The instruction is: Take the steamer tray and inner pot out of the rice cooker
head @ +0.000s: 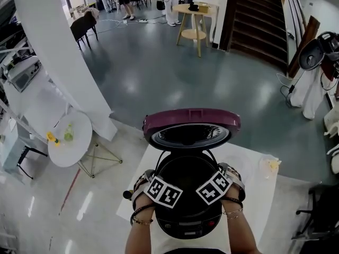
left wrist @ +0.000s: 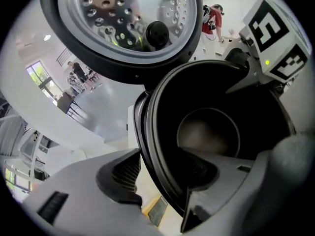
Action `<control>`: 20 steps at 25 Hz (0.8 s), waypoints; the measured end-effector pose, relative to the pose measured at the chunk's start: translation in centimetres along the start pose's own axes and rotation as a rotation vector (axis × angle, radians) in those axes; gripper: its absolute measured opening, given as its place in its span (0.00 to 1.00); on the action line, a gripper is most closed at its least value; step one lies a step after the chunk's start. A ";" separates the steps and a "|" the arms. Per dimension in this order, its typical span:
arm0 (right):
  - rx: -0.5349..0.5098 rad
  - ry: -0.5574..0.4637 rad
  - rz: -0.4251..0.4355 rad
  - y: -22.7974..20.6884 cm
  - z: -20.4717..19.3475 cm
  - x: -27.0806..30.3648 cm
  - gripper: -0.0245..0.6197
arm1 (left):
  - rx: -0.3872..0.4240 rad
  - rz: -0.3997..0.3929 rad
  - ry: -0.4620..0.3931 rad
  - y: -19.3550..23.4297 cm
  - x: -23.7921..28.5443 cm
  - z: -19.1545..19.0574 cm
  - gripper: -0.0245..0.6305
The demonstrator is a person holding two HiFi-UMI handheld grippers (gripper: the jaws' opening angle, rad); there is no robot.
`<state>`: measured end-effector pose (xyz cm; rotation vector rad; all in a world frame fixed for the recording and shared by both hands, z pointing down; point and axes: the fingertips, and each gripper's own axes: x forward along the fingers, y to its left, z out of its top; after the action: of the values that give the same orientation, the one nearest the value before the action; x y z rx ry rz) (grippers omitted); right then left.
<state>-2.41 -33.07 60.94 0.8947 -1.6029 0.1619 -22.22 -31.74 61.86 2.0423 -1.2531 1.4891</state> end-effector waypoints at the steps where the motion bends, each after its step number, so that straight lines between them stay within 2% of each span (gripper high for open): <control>1: -0.002 -0.008 -0.007 0.0 0.1 -0.3 0.42 | 0.004 -0.007 -0.001 0.0 -0.1 0.0 0.38; 8: 0.039 -0.115 -0.051 -0.7 1.6 -4.0 0.31 | 0.012 -0.013 -0.069 0.3 -2.6 0.8 0.36; 10: 0.036 -0.143 -0.073 -1.0 2.0 -5.3 0.30 | 0.026 0.006 -0.107 0.5 -4.3 1.6 0.28; 12: 0.049 -0.176 -0.085 -1.3 2.3 -6.6 0.29 | 0.030 0.017 -0.140 0.7 -5.7 2.4 0.25; 15: 0.078 -0.239 -0.090 -1.1 2.6 -8.6 0.19 | 0.027 0.025 -0.186 0.4 -7.6 2.8 0.19; 17: 0.095 -0.299 -0.105 -1.1 2.8 -10.4 0.15 | 0.010 0.033 -0.232 0.4 -9.0 3.1 0.13; 20: 0.124 -0.396 -0.158 -1.8 3.1 -13.8 0.11 | -0.027 0.062 -0.329 0.8 -12.2 4.1 0.10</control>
<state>-4.14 -29.83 47.20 1.2006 -1.8914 -0.0320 -21.28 -29.40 49.23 2.3172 -1.4585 1.1847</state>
